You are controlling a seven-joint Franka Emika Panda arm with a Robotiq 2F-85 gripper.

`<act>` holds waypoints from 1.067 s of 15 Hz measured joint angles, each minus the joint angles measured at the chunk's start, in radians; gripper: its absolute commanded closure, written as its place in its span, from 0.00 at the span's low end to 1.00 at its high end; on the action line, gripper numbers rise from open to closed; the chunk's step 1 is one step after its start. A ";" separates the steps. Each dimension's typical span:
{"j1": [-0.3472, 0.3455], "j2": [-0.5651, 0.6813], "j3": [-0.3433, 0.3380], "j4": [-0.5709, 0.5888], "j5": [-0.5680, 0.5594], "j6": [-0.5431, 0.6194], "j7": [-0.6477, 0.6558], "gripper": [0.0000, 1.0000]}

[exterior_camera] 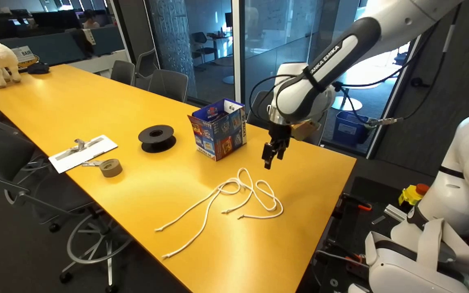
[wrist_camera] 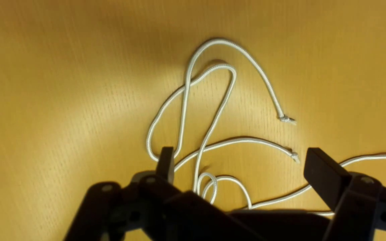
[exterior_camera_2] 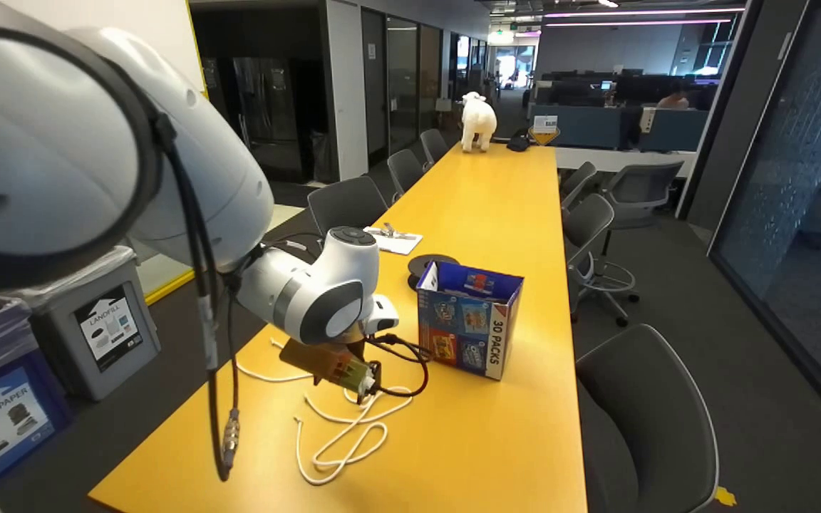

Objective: Put the ropes in the box

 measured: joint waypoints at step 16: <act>0.006 0.597 0.015 0.437 -0.202 0.234 0.261 0.00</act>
